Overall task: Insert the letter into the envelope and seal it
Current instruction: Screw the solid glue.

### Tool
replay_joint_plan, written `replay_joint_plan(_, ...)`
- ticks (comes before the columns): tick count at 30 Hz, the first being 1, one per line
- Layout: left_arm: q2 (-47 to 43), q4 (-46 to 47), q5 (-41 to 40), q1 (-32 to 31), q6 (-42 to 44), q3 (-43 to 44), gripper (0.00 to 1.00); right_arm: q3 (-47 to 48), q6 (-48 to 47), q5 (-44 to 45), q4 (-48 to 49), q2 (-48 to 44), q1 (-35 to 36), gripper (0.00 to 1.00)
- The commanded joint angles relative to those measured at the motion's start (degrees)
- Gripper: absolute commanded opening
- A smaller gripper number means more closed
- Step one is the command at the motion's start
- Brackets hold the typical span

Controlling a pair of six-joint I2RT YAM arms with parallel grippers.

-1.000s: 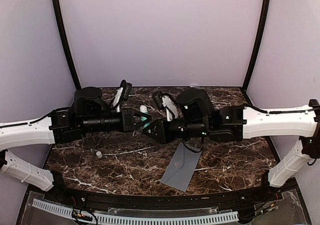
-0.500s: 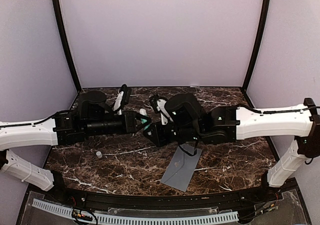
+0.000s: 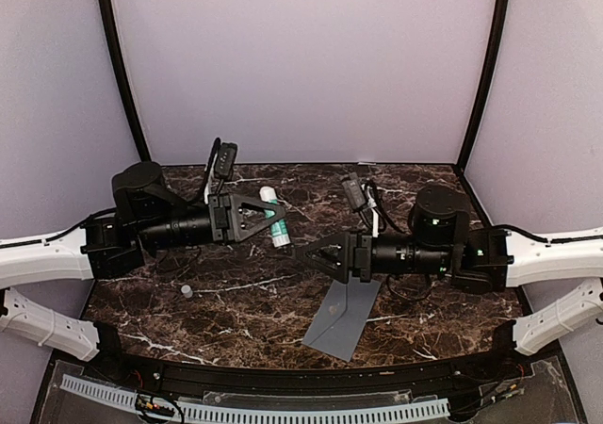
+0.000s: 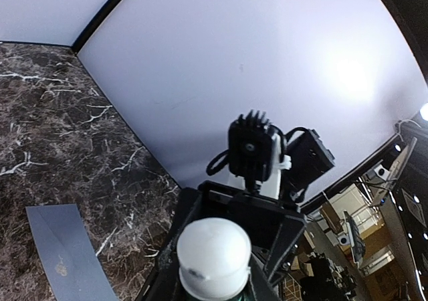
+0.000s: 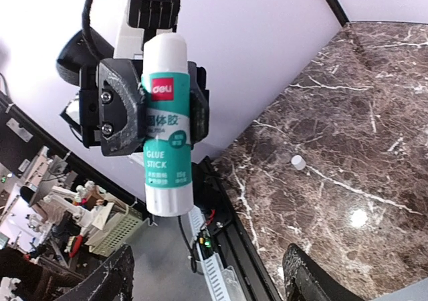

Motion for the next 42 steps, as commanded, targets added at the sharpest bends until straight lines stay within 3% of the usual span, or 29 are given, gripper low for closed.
replay_joint_plan(1, -1.98, 10.54, 9.19, 0.14, 1.60, -2.59, 0.00, -2.99, 3.93, -6.85, 15.20, -1.00, -0.66, 0.73)
replay_joint_plan(5, -2.06, 15.75, 12.42, 0.10, 1.49, -4.69, 0.00, -4.47, 6.25, -9.56, 24.43, 0.71, -0.67, 0.73)
replay_joint_plan(9, -1.07, 19.72, 14.94, 0.08, 0.18, -5.15, 0.00, -1.33, 4.88, -9.90, 23.01, 3.59, 0.21, 0.71)
replay_joint_plan(17, 0.98, 23.04, 16.27, 0.14, -0.75, -4.94, 0.00, 1.75, 3.51, -13.18, 22.97, 6.48, 1.20, 0.52)
replay_joint_plan(22, 1.39, 21.79, 15.66, 0.14, 0.23, -4.40, 0.00, 2.28, 3.26, -14.70, 22.95, 7.18, 1.61, 0.44)
replay_joint_plan(32, 2.20, 21.42, 15.99, 0.06, 0.54, -3.87, 0.00, 2.03, 3.88, -13.81, 23.16, 7.57, 1.69, 0.19)
replay_joint_plan(36, 1.64, 19.72, 15.43, 0.11, 1.95, -4.06, 0.00, 1.83, 3.84, -12.02, 22.16, 7.26, 1.65, 0.12)
replay_joint_plan(42, 0.81, 9.86, 11.22, 0.14, 5.79, -2.40, 0.00, 2.28, 1.80, -5.66, 14.15, 5.92, 1.65, 0.11)
